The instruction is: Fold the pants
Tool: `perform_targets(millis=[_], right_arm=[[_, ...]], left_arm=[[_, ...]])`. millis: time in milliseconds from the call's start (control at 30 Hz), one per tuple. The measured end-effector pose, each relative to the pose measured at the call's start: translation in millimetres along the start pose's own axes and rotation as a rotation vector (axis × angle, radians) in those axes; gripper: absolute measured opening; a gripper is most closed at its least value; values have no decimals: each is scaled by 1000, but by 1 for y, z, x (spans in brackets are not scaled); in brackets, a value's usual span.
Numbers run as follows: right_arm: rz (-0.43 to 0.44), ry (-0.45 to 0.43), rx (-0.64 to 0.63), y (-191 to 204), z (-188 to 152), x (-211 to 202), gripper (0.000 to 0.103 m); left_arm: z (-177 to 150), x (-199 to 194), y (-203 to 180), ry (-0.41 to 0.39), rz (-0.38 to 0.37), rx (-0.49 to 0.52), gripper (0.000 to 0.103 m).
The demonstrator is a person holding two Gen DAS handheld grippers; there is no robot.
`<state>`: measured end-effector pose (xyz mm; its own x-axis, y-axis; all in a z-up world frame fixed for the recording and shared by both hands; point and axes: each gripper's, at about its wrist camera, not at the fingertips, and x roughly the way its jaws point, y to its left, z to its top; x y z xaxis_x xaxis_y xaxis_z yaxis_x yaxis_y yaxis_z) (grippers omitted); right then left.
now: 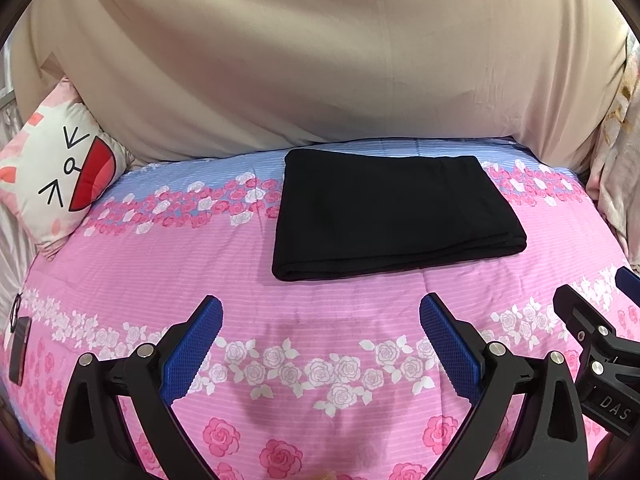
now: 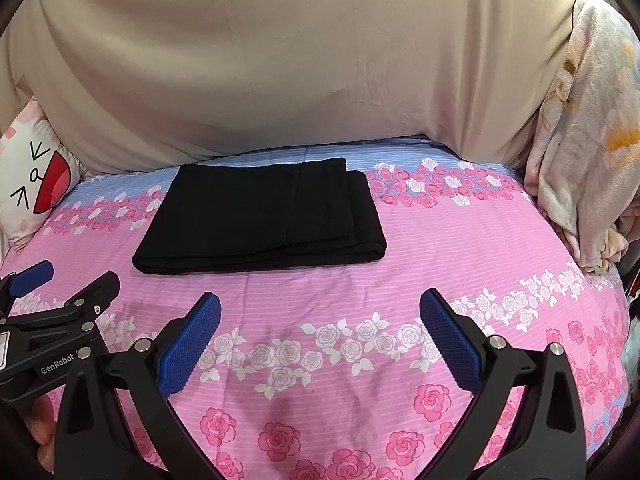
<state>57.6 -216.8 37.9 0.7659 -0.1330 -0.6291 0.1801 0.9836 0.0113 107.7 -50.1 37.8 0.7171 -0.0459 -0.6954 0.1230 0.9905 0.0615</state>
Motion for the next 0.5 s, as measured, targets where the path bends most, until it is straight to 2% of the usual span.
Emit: perform_targets(millis=[200, 300, 400, 500], right_arm=[[2, 3, -1, 0, -1, 1, 98], [3, 4, -2, 0, -1, 2, 98], [2, 3, -4, 1, -1, 2, 98], [2, 3, -2, 0, -2, 2, 98]], left_arm=[[-2, 1, 3, -41, -9, -18, 98], [-1, 3, 4, -23, -32, -13, 98], [-1, 4, 2, -20, -9, 3, 97], [-1, 8, 3, 30, -15, 6, 97]])
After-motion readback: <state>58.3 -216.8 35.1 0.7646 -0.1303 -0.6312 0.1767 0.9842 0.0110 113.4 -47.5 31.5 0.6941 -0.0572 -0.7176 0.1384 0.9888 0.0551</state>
